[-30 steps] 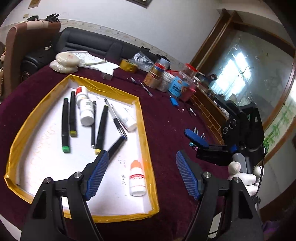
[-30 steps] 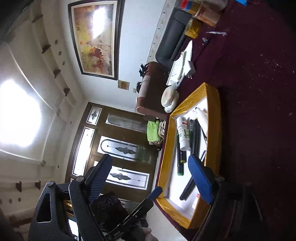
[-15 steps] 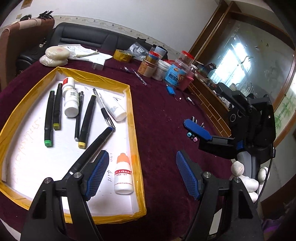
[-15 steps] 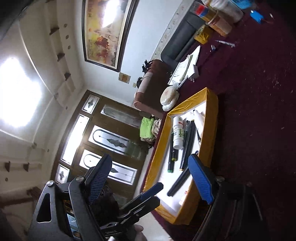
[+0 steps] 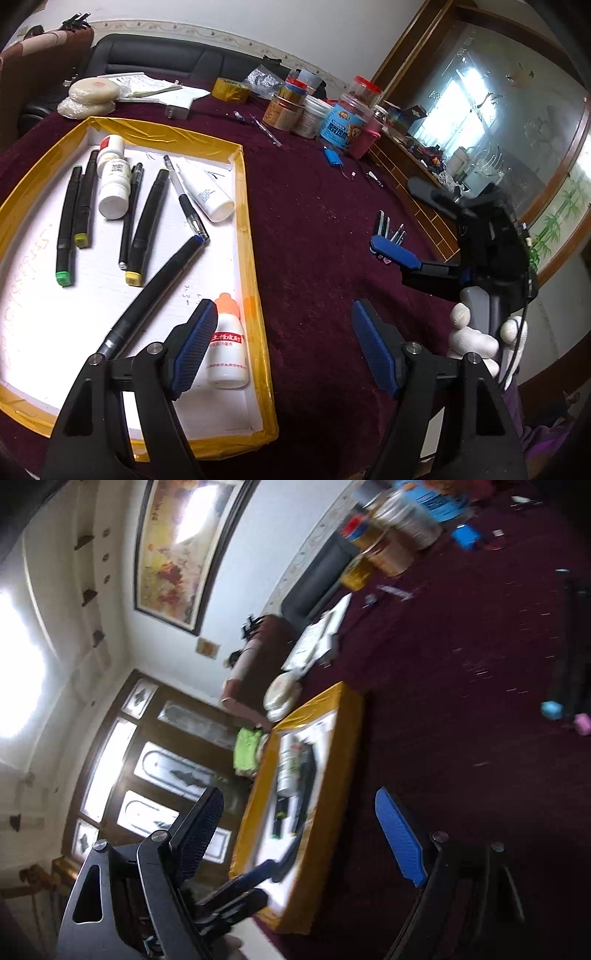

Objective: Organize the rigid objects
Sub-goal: 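Move both grippers back over the remaining markers on the cloth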

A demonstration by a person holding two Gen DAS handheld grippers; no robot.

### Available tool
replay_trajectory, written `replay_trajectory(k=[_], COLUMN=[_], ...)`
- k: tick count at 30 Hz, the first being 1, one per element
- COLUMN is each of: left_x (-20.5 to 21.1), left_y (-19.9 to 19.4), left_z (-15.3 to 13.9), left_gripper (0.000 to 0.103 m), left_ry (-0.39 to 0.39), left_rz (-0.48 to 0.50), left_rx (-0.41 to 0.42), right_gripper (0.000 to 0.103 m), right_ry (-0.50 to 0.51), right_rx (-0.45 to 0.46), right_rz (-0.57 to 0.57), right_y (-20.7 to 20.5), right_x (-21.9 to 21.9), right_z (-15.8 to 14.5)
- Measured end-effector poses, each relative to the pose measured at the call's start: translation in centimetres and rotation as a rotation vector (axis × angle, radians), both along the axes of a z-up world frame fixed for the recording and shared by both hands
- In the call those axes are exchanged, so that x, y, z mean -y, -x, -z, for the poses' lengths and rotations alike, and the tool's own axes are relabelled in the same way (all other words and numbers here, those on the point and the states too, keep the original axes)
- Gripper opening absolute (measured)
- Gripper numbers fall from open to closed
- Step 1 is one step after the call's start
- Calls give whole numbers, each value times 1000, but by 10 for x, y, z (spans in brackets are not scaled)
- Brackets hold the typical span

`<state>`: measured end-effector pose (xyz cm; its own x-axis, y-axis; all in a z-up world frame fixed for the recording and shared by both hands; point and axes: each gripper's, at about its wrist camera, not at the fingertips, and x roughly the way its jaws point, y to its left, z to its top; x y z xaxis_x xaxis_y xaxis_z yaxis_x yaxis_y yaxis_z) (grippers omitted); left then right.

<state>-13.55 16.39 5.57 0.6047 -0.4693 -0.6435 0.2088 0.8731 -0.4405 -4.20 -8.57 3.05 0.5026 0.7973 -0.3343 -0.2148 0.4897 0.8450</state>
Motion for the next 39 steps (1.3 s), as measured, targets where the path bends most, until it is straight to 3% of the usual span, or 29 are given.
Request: replay_trajectory(k=[6, 15, 22, 34, 37, 39], left_x=[10, 25, 43, 62, 63, 57], left_y=[-4, -6, -15, -16, -21, -29], left_z=[-2, -4, 1, 4, 1, -4], left_gripper=[75, 75, 75, 75, 75, 75], left_ry=[8, -9, -17, -23, 11, 78], left_rz=[29, 36, 87, 140, 159, 145], left_rx=[1, -9, -27, -49, -59, -69], right_gripper=[81, 81, 81, 80, 80, 81], right_ry=[-1, 57, 74, 137, 167, 107], right_rx=[-60, -28, -87, -89, -101, -107], right_rz=[79, 177, 273, 340, 389, 374], right_y=[-3, 0, 5, -1, 2, 4], right_x=[35, 80, 123, 152, 171, 178], right_z=[19, 2, 18, 16, 13, 11])
